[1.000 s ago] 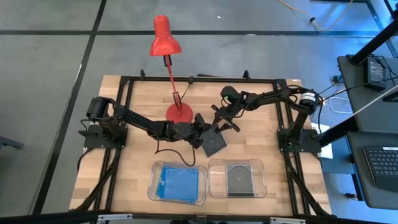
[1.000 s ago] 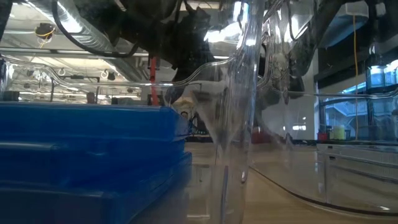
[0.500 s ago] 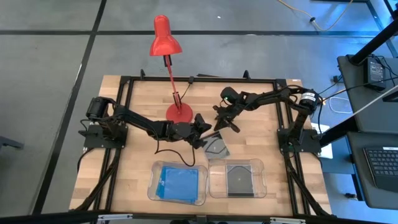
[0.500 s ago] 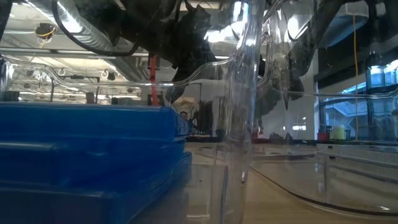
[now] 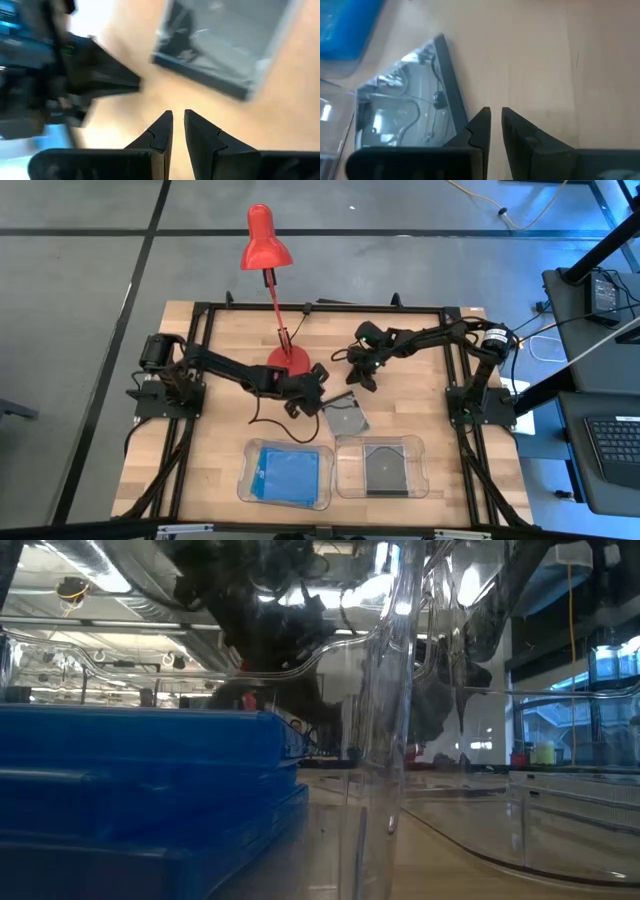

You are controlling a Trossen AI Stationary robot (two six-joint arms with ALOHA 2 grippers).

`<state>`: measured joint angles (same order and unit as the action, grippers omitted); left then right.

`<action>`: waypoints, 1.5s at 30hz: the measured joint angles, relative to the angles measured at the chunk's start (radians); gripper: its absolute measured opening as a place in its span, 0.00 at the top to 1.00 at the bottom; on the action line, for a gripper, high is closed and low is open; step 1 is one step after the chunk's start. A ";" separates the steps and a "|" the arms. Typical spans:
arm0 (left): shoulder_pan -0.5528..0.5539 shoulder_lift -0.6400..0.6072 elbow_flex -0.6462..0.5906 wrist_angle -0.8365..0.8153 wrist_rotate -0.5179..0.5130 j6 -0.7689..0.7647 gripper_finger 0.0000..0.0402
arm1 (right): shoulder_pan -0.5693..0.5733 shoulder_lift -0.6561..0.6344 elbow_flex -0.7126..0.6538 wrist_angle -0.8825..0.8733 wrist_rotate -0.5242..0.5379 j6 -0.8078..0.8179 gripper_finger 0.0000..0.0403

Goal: Pick & place jewel cases by type
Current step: Put the black cd case into the right transparent bin

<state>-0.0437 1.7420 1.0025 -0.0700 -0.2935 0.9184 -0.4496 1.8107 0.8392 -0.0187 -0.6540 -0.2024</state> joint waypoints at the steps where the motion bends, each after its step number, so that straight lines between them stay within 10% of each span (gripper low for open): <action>1: 0.005 0.000 0.015 -0.045 0.031 -0.027 0.88 | 0.000 0.000 0.004 -0.024 0.007 0.009 0.87; 22: -0.078 0.001 0.069 -0.145 0.041 0.009 0.87 | 0.046 -0.025 0.111 -0.452 0.033 0.327 0.87; 37: -0.129 0.001 0.061 -0.223 0.056 -0.030 0.44 | 0.171 -0.025 0.111 -0.550 0.067 0.555 0.87; 45: -0.127 0.001 0.061 -0.228 0.047 -0.009 0.39 | 0.225 -0.025 0.111 -0.541 0.067 0.609 0.87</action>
<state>-0.1711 1.7428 1.0634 -0.2977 -0.2463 0.9097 -0.2243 1.7859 0.9504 -0.5595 -0.5865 0.4061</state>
